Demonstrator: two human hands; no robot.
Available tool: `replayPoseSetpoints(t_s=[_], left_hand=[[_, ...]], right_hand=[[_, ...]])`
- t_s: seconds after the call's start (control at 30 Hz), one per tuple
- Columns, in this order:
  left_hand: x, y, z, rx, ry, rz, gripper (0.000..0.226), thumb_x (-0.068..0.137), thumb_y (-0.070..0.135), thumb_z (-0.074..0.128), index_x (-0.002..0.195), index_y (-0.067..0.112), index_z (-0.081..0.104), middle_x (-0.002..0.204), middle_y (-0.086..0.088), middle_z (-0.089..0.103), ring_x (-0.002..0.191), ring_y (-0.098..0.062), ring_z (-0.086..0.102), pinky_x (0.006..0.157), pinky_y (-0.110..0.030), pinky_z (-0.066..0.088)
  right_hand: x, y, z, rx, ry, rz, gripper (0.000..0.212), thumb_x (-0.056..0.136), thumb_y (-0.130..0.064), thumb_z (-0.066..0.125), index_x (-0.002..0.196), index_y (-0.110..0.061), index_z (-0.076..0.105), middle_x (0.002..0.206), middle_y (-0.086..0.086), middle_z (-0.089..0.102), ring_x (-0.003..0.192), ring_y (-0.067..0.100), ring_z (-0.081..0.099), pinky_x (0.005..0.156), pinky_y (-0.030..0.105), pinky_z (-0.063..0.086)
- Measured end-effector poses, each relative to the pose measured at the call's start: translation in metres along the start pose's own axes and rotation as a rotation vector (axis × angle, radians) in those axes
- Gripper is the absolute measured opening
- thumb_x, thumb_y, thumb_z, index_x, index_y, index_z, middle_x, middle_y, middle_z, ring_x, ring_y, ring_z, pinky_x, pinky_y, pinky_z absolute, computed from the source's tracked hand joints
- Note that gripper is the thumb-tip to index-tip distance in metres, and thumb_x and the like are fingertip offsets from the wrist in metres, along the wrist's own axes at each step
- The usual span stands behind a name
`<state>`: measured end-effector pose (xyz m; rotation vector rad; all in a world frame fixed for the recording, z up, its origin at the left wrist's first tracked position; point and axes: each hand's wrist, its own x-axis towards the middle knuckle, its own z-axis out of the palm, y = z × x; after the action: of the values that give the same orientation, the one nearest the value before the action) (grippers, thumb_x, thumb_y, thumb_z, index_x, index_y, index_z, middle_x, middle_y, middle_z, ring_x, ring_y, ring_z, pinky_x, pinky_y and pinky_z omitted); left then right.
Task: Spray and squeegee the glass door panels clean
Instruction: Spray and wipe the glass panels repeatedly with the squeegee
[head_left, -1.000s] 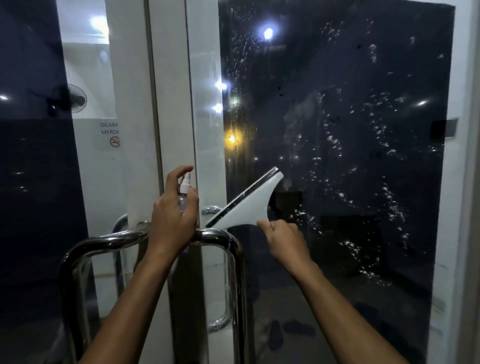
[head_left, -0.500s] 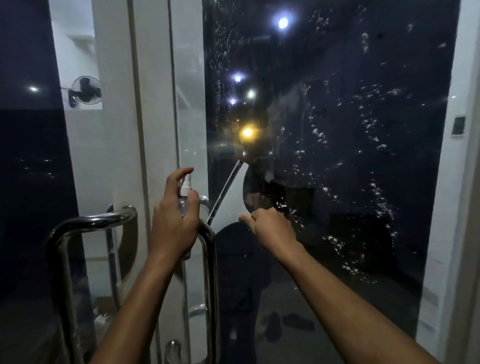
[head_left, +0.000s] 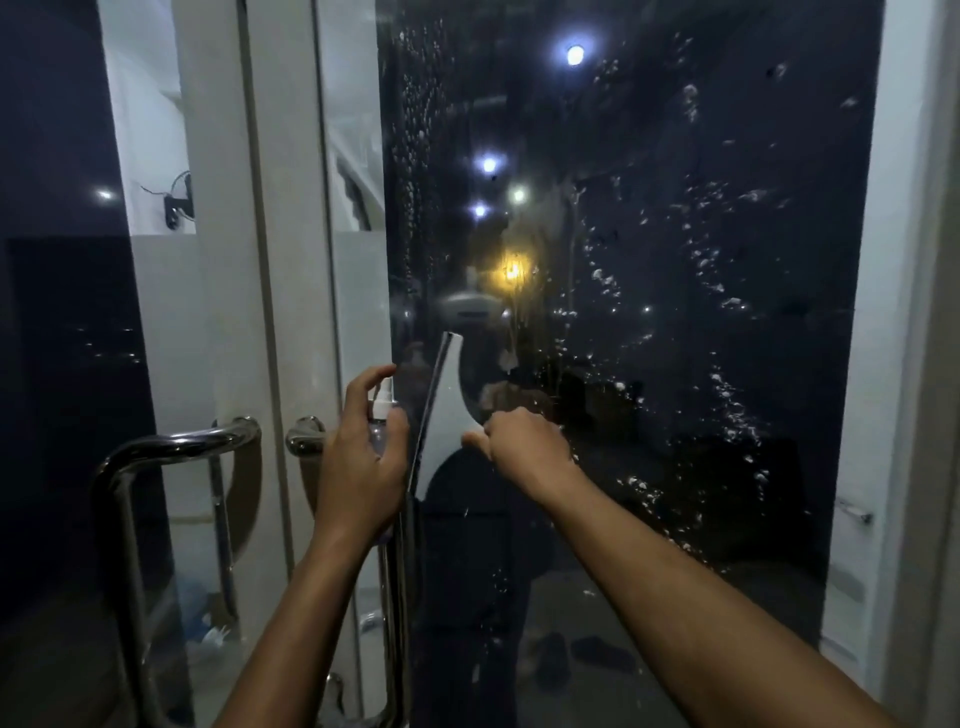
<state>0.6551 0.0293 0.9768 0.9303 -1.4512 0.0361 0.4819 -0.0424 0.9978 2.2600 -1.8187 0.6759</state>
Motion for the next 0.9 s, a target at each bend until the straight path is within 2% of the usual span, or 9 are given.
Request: replayPoseSetpoints(t_s=[0.1,0.23,0.3,0.4,0.47,0.57,0.63,0.83,0.9], left_hand=[[0.006,0.001,0.005,-0.021,-0.026,-0.014,0.037,0.104,0.022,0.048,0.136,0.04,0.043,0.07,-0.01,0.058,0.056,-0.027,0.056,0.052,-0.052,0.052],[0.014,0.001,0.006,-0.016,-0.049,0.017,0.037,0.105,0.022,0.047,0.137,0.039,0.042,0.068,-0.004,0.057,0.053,-0.013,0.053,0.05,-0.036,0.049],[0.017,0.002,0.006,-0.023,-0.063,0.027,0.037,0.105,0.021,0.047,0.137,0.038,0.042,0.064,-0.003,0.055,0.049,-0.007,0.05,0.048,-0.029,0.046],[0.019,0.006,0.005,-0.009,-0.069,0.036,0.036,0.104,0.019,0.047,0.138,0.034,0.043,0.063,0.002,0.052,0.05,-0.004,0.052,0.045,-0.017,0.041],[0.021,0.01,0.004,-0.007,-0.089,0.048,0.036,0.104,0.02,0.047,0.138,0.033,0.043,0.065,0.003,0.054,0.052,-0.004,0.054,0.046,-0.018,0.042],[0.026,0.012,0.003,-0.003,-0.122,0.065,0.037,0.104,0.022,0.047,0.138,0.036,0.042,0.072,0.001,0.061,0.054,-0.013,0.057,0.051,-0.037,0.052],[0.033,0.013,0.004,0.005,-0.135,0.082,0.037,0.104,0.023,0.047,0.137,0.037,0.042,0.076,-0.001,0.063,0.057,-0.02,0.059,0.054,-0.046,0.054],[0.071,0.031,0.004,0.068,-0.142,0.165,0.035,0.104,0.024,0.046,0.137,0.033,0.044,0.073,-0.005,0.062,0.057,-0.016,0.058,0.055,-0.039,0.05],[0.093,0.041,0.001,0.089,-0.114,0.206,0.035,0.104,0.025,0.047,0.138,0.031,0.045,0.07,-0.001,0.059,0.059,-0.013,0.057,0.055,-0.033,0.044]], right_hand=[[0.003,0.011,-0.005,-0.015,-0.013,0.03,0.049,0.099,-0.053,0.046,0.112,-0.013,0.07,0.108,0.015,0.066,0.096,0.033,0.061,0.072,0.036,0.039],[-0.016,0.081,-0.013,-0.035,-0.031,0.179,0.048,0.098,-0.058,0.045,0.107,-0.019,0.07,0.102,0.01,0.066,0.084,0.025,0.059,0.072,0.035,0.046],[-0.027,0.11,-0.021,-0.066,-0.049,0.236,0.046,0.097,-0.06,0.044,0.091,-0.021,0.067,0.094,0.007,0.065,0.086,0.026,0.064,0.075,0.037,0.051],[-0.041,0.128,-0.033,-0.088,-0.035,0.239,0.048,0.098,-0.06,0.043,0.066,-0.026,0.051,0.08,0.002,0.06,0.077,0.023,0.062,0.073,0.038,0.051],[-0.049,0.128,-0.038,-0.074,-0.018,0.186,0.051,0.097,-0.061,0.043,0.066,-0.023,0.055,0.072,0.0,0.06,0.068,0.019,0.059,0.069,0.036,0.05],[-0.056,0.123,-0.043,-0.042,0.013,0.092,0.057,0.097,-0.063,0.042,0.071,-0.015,0.061,0.064,0.001,0.058,0.058,0.018,0.056,0.058,0.032,0.043],[-0.055,0.119,-0.047,-0.003,0.038,0.049,0.06,0.096,-0.064,0.041,0.068,-0.014,0.058,0.06,0.001,0.055,0.054,0.018,0.053,0.056,0.033,0.041],[-0.046,0.096,-0.064,0.101,0.11,-0.003,0.059,0.098,-0.061,0.041,0.065,-0.014,0.056,0.055,-0.003,0.051,0.051,0.014,0.049,0.052,0.031,0.035],[-0.042,0.089,-0.07,0.193,0.134,-0.001,0.059,0.098,-0.059,0.042,0.06,-0.015,0.052,0.052,-0.004,0.048,0.048,0.013,0.047,0.053,0.031,0.036]])
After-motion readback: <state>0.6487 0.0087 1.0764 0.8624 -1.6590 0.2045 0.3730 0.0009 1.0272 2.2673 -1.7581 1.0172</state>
